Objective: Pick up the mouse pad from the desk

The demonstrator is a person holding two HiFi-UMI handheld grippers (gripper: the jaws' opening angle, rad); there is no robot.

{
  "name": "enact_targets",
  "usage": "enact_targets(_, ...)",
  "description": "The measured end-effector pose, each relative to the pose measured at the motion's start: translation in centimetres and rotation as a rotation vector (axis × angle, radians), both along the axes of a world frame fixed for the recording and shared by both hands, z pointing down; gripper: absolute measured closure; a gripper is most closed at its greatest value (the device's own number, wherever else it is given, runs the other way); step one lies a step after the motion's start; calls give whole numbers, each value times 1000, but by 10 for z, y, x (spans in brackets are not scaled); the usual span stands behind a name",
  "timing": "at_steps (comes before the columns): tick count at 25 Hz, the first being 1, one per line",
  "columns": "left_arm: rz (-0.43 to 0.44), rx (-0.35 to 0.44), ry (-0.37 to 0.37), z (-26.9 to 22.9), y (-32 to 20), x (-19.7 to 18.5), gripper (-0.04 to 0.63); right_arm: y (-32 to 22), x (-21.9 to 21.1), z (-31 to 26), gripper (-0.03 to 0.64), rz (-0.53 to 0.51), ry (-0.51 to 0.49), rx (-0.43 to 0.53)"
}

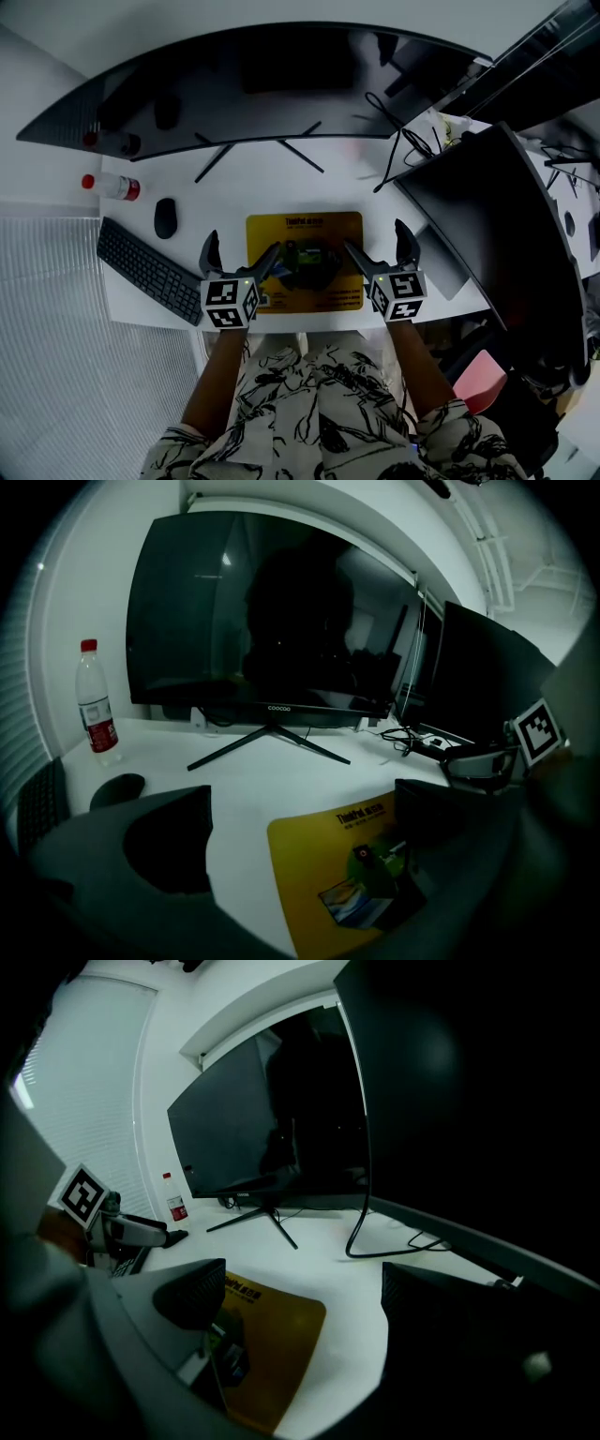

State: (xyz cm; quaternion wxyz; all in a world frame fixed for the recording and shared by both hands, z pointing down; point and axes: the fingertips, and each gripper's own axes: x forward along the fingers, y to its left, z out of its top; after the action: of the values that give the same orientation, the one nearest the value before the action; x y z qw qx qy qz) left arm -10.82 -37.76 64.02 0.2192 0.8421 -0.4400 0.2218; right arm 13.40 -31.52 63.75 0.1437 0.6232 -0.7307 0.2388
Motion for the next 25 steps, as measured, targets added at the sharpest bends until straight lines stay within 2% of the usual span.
enact_targets(11, -43, -107, -26, 52, -6, 6, 14, -20, -6, 45, 118, -6, 12, -87)
enact_targets(17, -53, -133, -61, 70, -13, 6, 33, -26, -14, 64, 124, -31, 38, -135)
enact_targets(22, -50, -142, -82, 79, -17, 7, 61, -30, -18, 72, 168, -31, 48, -156)
enact_targets(25, -52, -150, -93, 84, -20, 7, 103, -29, -18, 78, 214, -31, 64, -176)
